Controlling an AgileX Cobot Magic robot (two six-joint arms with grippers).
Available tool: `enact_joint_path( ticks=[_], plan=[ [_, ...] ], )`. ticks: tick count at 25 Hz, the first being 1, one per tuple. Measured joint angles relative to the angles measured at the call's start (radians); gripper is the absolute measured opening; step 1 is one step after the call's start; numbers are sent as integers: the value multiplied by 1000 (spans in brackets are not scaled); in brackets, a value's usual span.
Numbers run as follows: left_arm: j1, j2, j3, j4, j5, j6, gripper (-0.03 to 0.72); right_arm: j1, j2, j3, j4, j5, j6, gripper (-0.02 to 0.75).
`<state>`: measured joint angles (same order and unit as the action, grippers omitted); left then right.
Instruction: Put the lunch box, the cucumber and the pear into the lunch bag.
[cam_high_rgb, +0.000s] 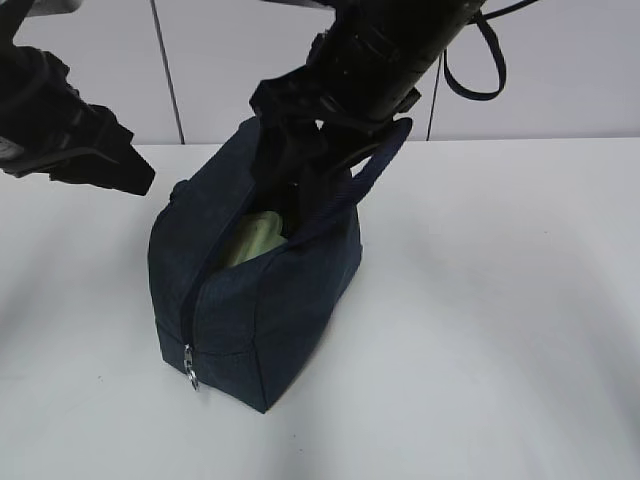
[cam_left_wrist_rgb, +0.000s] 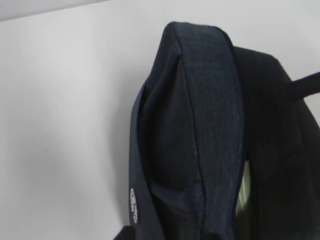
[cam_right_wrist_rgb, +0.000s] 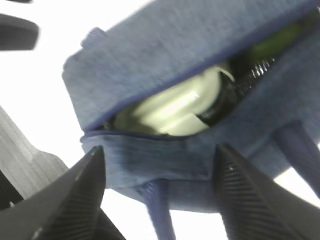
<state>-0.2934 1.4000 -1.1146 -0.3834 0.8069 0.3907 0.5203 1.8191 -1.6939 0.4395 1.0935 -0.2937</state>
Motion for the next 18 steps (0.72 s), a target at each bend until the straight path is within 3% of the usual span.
enact_joint_path(
  ticks=[5, 9, 13, 18],
  plan=[
    [0, -80, 23, -15, -53, 13, 269, 9, -90, 10, 57, -21, -97, 503],
    [0, -176, 141, -42, -169, 61, 269, 70, -192, 124, 72, -137, -150, 480],
    [0, -269, 289, -48, -271, 82, 269, 175, -290, 364, 134, -383, -224, 478],
    [0, -357, 402, -57, -353, 97, 269, 352, -356, 710, 179, -847, -286, 477]
  ],
)
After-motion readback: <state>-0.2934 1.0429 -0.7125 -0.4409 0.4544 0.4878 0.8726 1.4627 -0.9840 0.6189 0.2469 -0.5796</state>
